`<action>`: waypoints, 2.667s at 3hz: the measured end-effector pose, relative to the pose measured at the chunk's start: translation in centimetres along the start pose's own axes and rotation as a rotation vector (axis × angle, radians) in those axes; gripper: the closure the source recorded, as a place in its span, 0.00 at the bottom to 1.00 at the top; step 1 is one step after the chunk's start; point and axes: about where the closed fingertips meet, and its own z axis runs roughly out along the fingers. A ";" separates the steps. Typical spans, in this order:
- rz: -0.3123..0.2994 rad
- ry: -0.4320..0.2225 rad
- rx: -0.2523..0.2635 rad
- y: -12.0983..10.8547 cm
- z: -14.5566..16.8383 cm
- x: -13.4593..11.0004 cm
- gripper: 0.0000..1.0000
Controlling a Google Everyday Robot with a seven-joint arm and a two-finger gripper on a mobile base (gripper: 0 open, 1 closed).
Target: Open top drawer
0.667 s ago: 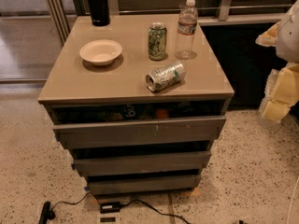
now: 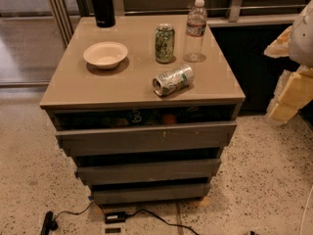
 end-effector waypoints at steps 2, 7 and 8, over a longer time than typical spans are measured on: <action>0.000 0.000 0.000 0.0 0.0 0.0 0.74; 0.029 -0.035 -0.047 2.7 3.2 0.1 1.00; 0.041 -0.050 -0.062 4.1 5.3 -0.1 1.00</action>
Offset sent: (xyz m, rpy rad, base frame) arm 0.0000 0.0000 0.0000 0.0000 0.0000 0.0000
